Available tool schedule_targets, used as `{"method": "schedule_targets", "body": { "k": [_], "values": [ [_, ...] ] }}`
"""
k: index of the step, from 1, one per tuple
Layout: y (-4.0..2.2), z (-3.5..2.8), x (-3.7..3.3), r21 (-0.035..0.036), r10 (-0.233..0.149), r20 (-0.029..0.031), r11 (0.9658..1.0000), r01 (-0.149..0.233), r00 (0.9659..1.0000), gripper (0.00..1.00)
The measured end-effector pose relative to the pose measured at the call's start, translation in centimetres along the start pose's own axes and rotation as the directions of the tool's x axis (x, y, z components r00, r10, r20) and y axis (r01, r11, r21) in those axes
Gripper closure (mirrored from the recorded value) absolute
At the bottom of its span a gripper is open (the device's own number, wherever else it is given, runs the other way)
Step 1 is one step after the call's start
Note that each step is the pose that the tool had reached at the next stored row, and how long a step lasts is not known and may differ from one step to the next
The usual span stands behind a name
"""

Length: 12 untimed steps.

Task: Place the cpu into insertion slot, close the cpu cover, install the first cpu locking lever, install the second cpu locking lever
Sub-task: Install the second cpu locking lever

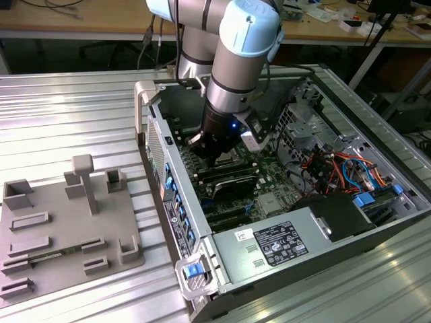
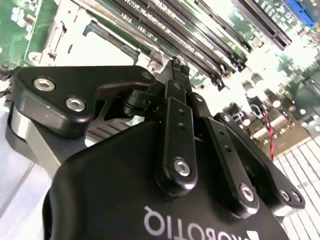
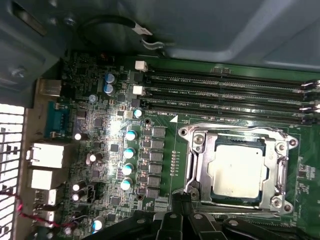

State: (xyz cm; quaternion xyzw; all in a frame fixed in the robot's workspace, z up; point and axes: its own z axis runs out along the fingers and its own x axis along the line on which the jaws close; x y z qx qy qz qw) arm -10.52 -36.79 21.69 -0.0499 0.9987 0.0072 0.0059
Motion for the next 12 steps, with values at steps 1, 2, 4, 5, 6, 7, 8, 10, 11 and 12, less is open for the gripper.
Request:
{"method": "schedule_targets", "body": {
  "k": [1,2,4,5,6,7,8,10,11,12],
  "values": [
    [0.01,-0.28,0.0,0.0001,0.0,-0.0001,1.0,0.0,1.0,0.89],
    [0.02,-0.61,-0.01,0.0001,0.0,0.0,1.0,0.0,1.0,0.89],
    [0.07,-1.43,-0.02,0.0002,0.0,-0.0001,1.0,0.0,1.0,0.89],
    [0.08,-1.52,-0.02,0.0002,0.0,-0.0001,1.0,0.0,1.0,0.89],
    [0.08,-1.52,-0.03,0.0001,0.0,0.0,1.0,0.0,1.0,0.89],
    [0.08,-1.52,-0.02,0.0002,0.0,0.0,1.0,0.0,1.0,0.89],
    [0.08,-1.52,-0.02,0.0004,0.0,-0.0001,1.0,0.0,1.0,0.89],
    [0.08,-1.53,-0.02,0.0034,0.0,-0.0004,1.0,0.0,1.0,0.89],
    [0.08,-1.53,-0.02,0.0035,0.0,-0.0005,1.0,0.0,1.0,0.89],
    [0.08,-1.53,-0.02,0.0038,0.0,-0.0005,1.0,0.0,1.0,0.89]
  ]
}}
